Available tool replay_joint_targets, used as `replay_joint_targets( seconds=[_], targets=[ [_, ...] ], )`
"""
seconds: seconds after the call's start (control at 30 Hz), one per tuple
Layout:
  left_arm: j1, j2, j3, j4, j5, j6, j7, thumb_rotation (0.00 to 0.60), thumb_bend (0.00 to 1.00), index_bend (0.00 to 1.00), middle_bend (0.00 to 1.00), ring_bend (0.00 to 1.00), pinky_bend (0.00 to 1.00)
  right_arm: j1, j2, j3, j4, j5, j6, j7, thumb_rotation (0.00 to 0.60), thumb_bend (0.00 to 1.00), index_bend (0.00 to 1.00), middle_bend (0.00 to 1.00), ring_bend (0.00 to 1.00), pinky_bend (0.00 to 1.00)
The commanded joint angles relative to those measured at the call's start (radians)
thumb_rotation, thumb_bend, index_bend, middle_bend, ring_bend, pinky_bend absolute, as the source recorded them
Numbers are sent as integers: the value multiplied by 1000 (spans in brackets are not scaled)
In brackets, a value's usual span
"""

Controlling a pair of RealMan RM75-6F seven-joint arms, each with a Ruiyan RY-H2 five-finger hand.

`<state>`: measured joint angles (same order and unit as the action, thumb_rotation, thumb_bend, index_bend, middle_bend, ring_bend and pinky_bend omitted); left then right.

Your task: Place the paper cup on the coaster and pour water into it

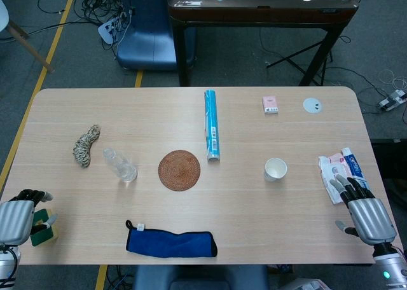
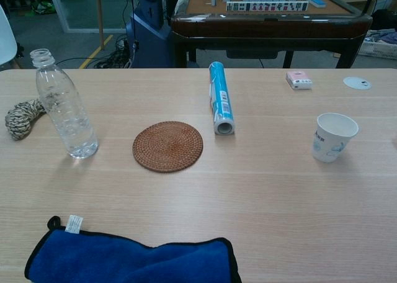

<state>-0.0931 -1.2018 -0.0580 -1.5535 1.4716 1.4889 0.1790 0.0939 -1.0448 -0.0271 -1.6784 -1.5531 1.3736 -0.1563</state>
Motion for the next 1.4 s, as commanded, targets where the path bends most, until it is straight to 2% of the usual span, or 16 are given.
replay_joint_targets(
  seconds=[0.03,0.6,0.8,1.03,1.2,1.4],
  targets=[
    [-1,1,3,-5,5,0,4,600,163,468,482,331,566,2,1,0,-1,-2,-2,-1,600,140,142,94,88,302],
    [8,17,6,-9,2,10,-25,600,164,465,482,325,565,13,-32,14,23,-4,0,1,600,140,150,108,88,302],
    [14,27,4,-18,-5,16,-39,600,164,463,482,324,564,34,-55,35,36,0,-6,-8,600,139,150,109,88,302],
    [17,33,1,-21,-7,22,-46,600,163,462,482,323,564,97,-60,70,3,42,-88,-100,600,95,150,105,88,279],
    [17,36,-4,-24,-14,22,-52,600,163,440,482,322,564,159,-71,109,-25,121,-174,-176,600,64,150,103,88,278],
    [23,43,-3,-27,-11,31,-62,600,163,423,481,321,564,241,-115,147,-5,219,-277,-256,600,60,150,100,82,269]
  ],
)
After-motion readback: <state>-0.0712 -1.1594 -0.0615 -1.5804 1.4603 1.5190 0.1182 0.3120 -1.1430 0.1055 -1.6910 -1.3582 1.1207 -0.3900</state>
